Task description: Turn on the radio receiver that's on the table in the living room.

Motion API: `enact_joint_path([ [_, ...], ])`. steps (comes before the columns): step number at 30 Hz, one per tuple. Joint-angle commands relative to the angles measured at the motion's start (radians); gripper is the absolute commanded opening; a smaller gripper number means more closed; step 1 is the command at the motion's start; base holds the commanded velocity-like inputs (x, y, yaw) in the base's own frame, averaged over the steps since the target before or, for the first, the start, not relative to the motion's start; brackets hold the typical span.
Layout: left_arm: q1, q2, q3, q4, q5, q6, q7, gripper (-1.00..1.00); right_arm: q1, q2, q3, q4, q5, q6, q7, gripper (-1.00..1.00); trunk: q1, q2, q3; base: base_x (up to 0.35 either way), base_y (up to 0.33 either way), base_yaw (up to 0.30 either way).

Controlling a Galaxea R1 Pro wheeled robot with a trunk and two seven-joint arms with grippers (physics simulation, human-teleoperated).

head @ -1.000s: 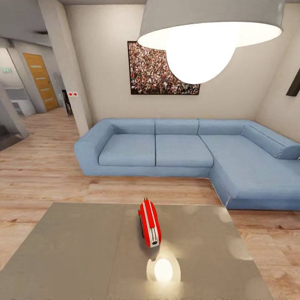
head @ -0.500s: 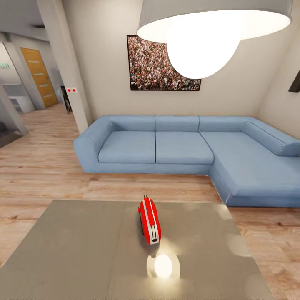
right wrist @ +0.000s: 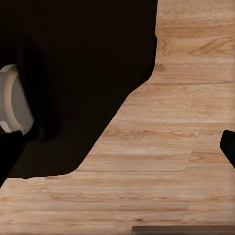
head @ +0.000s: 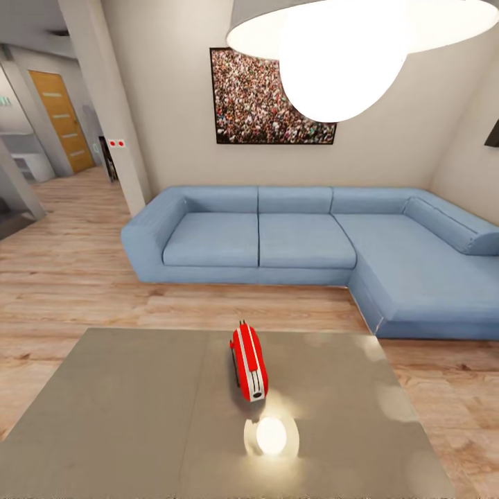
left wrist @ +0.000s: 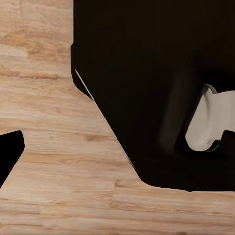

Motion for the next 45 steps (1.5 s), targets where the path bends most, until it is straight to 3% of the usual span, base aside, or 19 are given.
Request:
enact_joint_path([
  [1,0.0,0.0,0.0,0.0,0.0,0.0,-0.001,1.0,0.0,0.0,0.0,0.0,0.0,0.0,0.0,1.0,0.0,0.0,-0.002,0.0,0.0,0.0],
  [24,0.0,-0.001,0.0,0.0,0.0,0.0,0.0,1.0,0.0,-0.001,-0.002,0.0,-0.004,0.001,0.0,1.0,0.0,0.0,-0.038,0.0,0.0,0.0],
  [45,0.0,-0.001,0.0,-0.002,0.0,0.0,-0.002,1.0,0.0,0.004,-0.01,0.0,-0.012,0.005,-0.009,1.0,0.0,0.0,-0.04,0.0,0.0,0.0],
])
